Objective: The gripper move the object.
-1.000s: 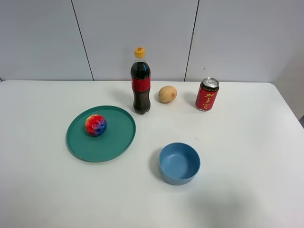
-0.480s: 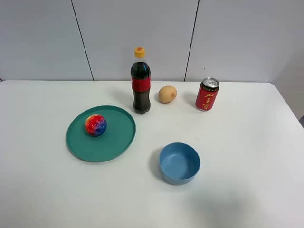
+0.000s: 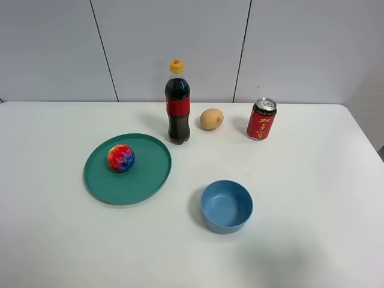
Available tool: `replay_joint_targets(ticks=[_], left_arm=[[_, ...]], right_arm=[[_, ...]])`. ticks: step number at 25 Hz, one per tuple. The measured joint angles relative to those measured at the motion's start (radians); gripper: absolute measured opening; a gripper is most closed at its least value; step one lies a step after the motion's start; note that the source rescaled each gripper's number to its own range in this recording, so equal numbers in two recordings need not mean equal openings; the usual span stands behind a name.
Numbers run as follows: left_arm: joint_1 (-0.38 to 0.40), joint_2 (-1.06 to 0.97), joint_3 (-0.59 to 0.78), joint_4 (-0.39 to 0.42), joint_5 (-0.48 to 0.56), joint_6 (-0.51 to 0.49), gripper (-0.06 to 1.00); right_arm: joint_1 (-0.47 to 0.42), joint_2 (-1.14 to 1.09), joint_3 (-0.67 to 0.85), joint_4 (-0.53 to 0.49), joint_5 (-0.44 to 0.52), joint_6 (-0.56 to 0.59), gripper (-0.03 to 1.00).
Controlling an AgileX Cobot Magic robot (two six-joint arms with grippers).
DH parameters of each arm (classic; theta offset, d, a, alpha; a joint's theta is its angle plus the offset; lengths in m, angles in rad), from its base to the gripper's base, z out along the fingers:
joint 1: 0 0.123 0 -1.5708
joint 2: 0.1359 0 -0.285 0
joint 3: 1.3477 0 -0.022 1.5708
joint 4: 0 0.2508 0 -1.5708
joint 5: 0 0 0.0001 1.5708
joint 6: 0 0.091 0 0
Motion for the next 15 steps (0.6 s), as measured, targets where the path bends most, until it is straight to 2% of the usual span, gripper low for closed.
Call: replay_joint_targets(ticks=[15], left_arm=[[0.000, 0.000, 0.000, 0.000, 0.000, -0.001, 0.98]], right_arm=[[0.000, 0.000, 0.000, 0.000, 0.000, 0.000, 1.00]])
